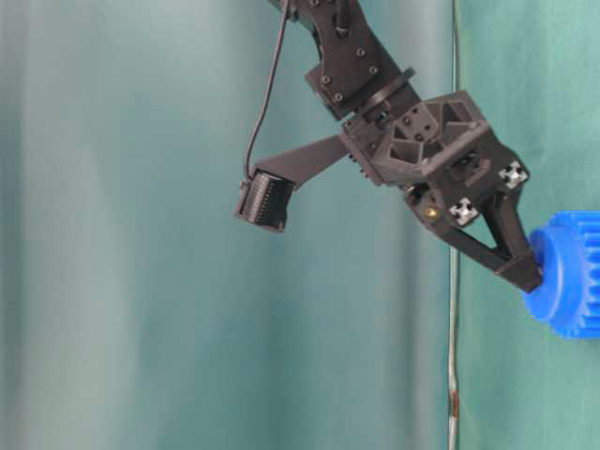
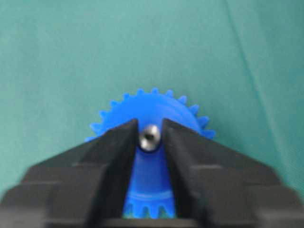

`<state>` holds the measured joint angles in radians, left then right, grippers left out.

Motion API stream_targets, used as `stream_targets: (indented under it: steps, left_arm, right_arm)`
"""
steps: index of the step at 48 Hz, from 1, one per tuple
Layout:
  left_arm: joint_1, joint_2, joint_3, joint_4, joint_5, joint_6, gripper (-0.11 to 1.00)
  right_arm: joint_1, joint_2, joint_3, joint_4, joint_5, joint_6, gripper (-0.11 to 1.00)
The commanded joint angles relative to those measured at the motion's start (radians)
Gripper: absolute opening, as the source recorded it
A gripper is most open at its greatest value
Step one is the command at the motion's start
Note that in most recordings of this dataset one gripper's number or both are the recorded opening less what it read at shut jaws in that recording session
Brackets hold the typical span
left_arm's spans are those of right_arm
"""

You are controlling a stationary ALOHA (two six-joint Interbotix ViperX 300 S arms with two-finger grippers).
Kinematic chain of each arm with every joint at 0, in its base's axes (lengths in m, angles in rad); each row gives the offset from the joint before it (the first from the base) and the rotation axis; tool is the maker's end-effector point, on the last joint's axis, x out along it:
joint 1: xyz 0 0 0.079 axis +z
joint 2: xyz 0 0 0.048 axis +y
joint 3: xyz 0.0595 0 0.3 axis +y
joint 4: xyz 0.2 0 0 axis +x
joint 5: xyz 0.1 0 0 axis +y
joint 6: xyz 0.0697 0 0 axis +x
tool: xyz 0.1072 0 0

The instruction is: Insert the shaft placed at a random location into the center hole of the medium gear at another random location.

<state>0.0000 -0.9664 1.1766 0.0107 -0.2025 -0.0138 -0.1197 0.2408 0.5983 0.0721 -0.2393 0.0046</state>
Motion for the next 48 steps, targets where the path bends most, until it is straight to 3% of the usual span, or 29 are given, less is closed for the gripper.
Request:
stream_targets:
  steps: [1, 6, 10, 18, 34, 48]
  left_arm:
    - [0.002, 0.009, -0.026, 0.002, -0.006, -0.002, 0.00]
    - [0.002, 0.009, -0.026, 0.002, -0.006, -0.002, 0.00]
    - [0.002, 0.009, -0.026, 0.003, -0.006, -0.002, 0.00]
    - [0.002, 0.009, -0.026, 0.002, -0.006, -0.002, 0.00]
    - [0.002, 0.009, -0.028, 0.003, -0.006, -0.002, 0.00]
    - [0.002, 0.008, -0.026, 0.003, -0.006, -0.002, 0.00]
  right_arm:
    - [0.003, -0.014, -0.020, 0.003, -0.009, 0.009, 0.48]
    - [0.003, -0.020, -0.021, 0.003, -0.009, 0.009, 0.77]
    - [0.003, -0.031, -0.020, 0.003, -0.009, 0.009, 0.93]
    - [0.003, -0.074, -0.012, 0.003, -0.005, 0.008, 0.88]
    - [0.003, -0.213, -0.009, -0.011, 0.083, 0.000, 0.89]
    - [0.003, -0.301, 0.008, -0.014, 0.091, 0.000, 0.89]
